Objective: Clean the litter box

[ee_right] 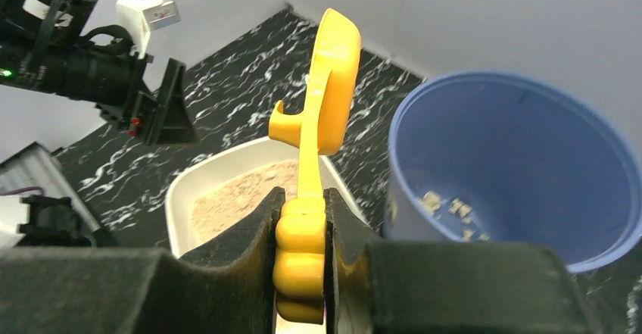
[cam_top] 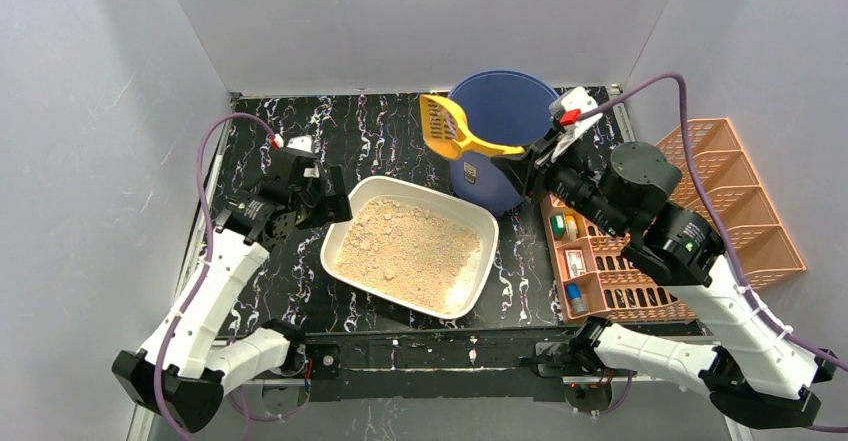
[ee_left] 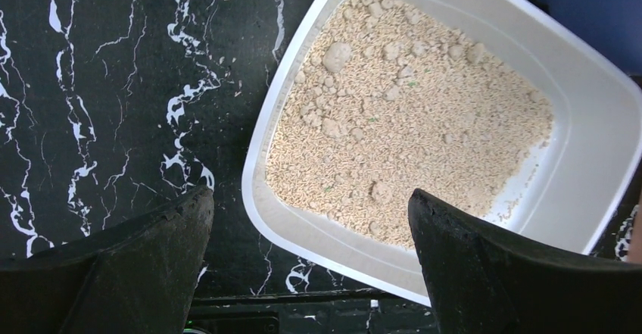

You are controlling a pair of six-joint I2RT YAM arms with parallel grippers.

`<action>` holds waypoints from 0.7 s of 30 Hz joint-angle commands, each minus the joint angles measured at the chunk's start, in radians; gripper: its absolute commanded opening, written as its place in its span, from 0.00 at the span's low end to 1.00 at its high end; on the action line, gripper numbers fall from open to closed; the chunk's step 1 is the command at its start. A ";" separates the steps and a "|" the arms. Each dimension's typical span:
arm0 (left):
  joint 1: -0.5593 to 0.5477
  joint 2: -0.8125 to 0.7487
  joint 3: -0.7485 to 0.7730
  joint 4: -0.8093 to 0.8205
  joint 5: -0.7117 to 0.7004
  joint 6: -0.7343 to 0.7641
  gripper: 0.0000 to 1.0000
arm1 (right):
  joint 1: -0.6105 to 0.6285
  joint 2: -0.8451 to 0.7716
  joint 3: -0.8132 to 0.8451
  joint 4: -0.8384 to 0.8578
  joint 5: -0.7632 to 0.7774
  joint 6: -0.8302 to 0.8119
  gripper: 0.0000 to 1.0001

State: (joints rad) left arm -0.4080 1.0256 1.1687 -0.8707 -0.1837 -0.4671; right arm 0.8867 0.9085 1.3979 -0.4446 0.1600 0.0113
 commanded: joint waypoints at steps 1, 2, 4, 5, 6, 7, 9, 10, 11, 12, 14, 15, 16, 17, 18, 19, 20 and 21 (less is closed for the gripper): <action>0.000 0.012 -0.044 0.022 -0.045 0.007 0.98 | 0.000 0.012 0.058 -0.137 -0.026 0.226 0.01; 0.000 0.013 -0.056 0.029 -0.050 0.007 0.98 | 0.000 0.013 0.053 -0.154 -0.038 0.248 0.01; 0.000 0.021 -0.081 0.039 -0.063 0.003 0.98 | 0.001 0.008 0.035 -0.176 -0.069 0.290 0.01; 0.000 0.026 -0.092 0.039 -0.072 -0.002 0.98 | 0.000 0.007 0.025 -0.187 -0.084 0.305 0.01; 0.000 0.032 -0.101 0.041 -0.078 -0.007 0.98 | 0.001 0.007 0.017 -0.197 -0.102 0.324 0.01; 0.000 0.038 -0.114 0.041 -0.088 -0.013 0.98 | 0.000 0.009 0.009 -0.210 -0.117 0.341 0.01; 0.000 0.050 -0.136 0.045 -0.104 -0.021 0.97 | 0.000 0.018 -0.002 -0.238 -0.145 0.376 0.01; 0.000 0.056 -0.154 0.048 -0.112 -0.026 0.97 | 0.000 0.023 -0.007 -0.253 -0.152 0.388 0.01; 0.000 0.062 -0.166 0.052 -0.115 -0.031 0.96 | 0.000 0.027 -0.013 -0.267 -0.154 0.401 0.01; 0.000 0.070 -0.180 0.057 -0.118 -0.035 0.95 | 0.001 0.032 -0.018 -0.283 -0.152 0.413 0.01; 0.000 0.084 -0.206 0.073 -0.119 -0.042 0.94 | 0.000 0.038 -0.032 -0.310 -0.151 0.432 0.01; 0.000 0.092 -0.217 0.080 -0.120 -0.045 0.92 | 0.000 0.039 -0.041 -0.319 -0.151 0.442 0.01; 0.000 0.100 -0.228 0.090 -0.119 -0.045 0.91 | 0.001 0.041 -0.051 -0.327 -0.150 0.455 0.01; 0.000 0.108 -0.240 0.100 -0.118 -0.046 0.90 | 0.001 0.040 -0.063 -0.333 -0.152 0.468 0.01; 0.000 0.119 -0.251 0.109 -0.118 -0.047 0.89 | 0.001 0.040 -0.080 -0.341 -0.152 0.483 0.01; 0.000 0.128 -0.264 0.126 -0.116 -0.048 0.87 | 0.001 0.040 -0.094 -0.344 -0.152 0.500 0.01; 0.000 0.138 -0.277 0.134 -0.112 -0.048 0.85 | 0.000 0.039 -0.111 -0.344 -0.154 0.517 0.01; 0.000 0.149 -0.285 0.145 -0.105 -0.048 0.83 | 0.001 0.037 -0.127 -0.344 -0.154 0.535 0.01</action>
State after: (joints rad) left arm -0.4080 1.1507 0.9161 -0.7692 -0.2737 -0.5014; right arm 0.8867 0.9535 1.3125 -0.7692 0.0193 0.4530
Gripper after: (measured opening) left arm 0.863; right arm 0.280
